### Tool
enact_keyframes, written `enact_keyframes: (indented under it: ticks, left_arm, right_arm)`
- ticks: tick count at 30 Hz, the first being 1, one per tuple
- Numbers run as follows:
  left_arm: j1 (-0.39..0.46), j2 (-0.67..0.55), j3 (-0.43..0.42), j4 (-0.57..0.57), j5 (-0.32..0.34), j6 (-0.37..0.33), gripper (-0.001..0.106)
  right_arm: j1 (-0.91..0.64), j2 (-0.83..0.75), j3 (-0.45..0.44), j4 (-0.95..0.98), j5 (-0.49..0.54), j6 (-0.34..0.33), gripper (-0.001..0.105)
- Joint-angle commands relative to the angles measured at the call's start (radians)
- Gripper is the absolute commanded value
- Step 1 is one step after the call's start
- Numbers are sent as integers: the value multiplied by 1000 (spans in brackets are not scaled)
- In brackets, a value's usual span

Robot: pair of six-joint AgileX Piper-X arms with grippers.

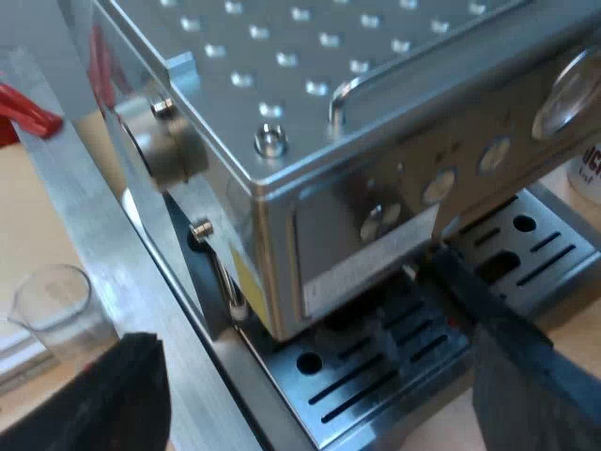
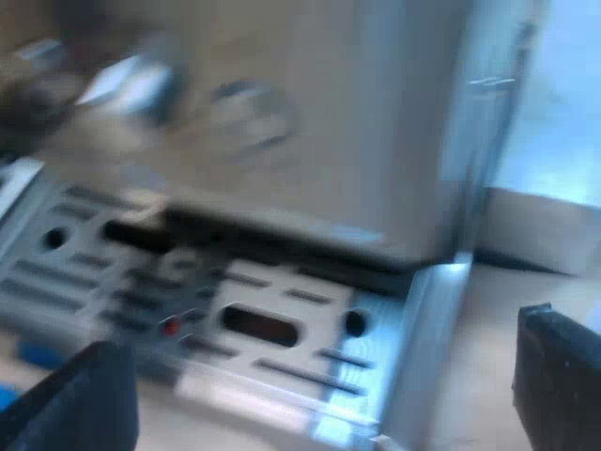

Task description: Put the handle in the coffee machine

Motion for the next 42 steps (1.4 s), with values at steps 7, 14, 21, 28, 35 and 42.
enact_keyframes:
  ticks: [7, 14, 21, 28, 35, 42]
  left_arm:
    - [1, -56, -23, 0, -5, -14, 69]
    - [1, -117, -23, 50, -81, -16, 69]
    - [1, -171, -23, 61, -93, -16, 69]
    - [1, -217, -23, 79, -122, -16, 69]
    - [63, -321, -23, 113, -131, -9, 69]
    - [197, -462, 33, 118, -41, 0, 69]
  right_arm:
    - [-257, -30, -27, 88, -114, -12, 82]
    - [-443, -95, -27, 179, -119, -87, 82]
    - [-590, -176, -27, 262, -119, -167, 82]
    - [-708, -232, -25, 277, -122, -173, 82]
    - [-765, -303, -25, 289, -193, -190, 82]
    - [-765, -448, -25, 289, -193, -216, 82]
